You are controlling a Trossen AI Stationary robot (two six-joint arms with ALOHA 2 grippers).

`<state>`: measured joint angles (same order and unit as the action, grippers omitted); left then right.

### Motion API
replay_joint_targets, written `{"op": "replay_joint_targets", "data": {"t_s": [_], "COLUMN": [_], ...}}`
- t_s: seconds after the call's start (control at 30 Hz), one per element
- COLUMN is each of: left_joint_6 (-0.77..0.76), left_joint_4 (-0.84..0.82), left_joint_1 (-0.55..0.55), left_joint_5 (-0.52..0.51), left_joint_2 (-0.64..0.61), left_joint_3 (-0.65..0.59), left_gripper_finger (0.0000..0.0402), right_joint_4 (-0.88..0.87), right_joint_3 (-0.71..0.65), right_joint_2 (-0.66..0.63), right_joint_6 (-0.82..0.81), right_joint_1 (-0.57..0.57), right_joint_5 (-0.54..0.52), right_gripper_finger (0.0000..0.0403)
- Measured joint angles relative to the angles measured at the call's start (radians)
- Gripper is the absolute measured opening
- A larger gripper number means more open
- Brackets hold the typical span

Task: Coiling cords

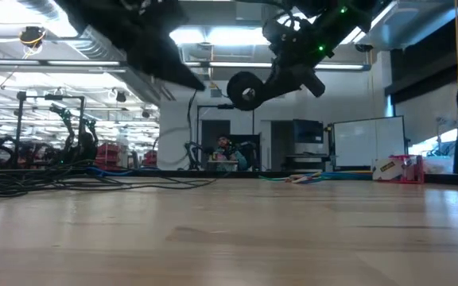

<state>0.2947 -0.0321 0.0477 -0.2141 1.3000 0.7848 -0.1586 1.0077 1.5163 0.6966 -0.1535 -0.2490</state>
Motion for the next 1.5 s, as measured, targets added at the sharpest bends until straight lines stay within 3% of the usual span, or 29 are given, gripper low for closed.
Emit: {"op": "replay_joint_targets", "data": {"t_s": [0.4, 0.7, 0.97, 1.37, 1.5], "left_joint_6": [0.187, 0.267, 0.291, 0.312, 0.324], "left_joint_4": [-0.062, 0.052, 0.148, 0.158, 0.174], "left_joint_1": [0.004, 0.071, 0.125, 0.158, 0.159], "left_joint_5": [0.007, 0.116, 0.144, 0.252, 0.354], "left_joint_2": [0.004, 0.055, 0.166, 0.212, 0.213], "left_joint_3": [0.136, 0.137, 0.139, 0.139, 0.139], "left_gripper_finger": [0.0003, 0.0002, 0.0003, 0.0002, 0.0003], "right_joint_4": [0.070, 0.094, 0.108, 0.136, 0.158], "right_joint_3": [0.000, 0.001, 0.001, 0.001, 0.001], "right_joint_2": [0.118, 0.140, 0.141, 0.141, 0.141], "right_joint_6": [0.044, 0.068, 0.072, 0.101, 0.109], "right_joint_1": [0.001, 0.003, 0.003, 0.003, 0.003], "right_joint_5": [0.177, 0.330, 0.423, 0.446, 0.446], "right_gripper_finger": [0.0010, 0.0010, 0.0010, 0.0010, 0.0010]}}
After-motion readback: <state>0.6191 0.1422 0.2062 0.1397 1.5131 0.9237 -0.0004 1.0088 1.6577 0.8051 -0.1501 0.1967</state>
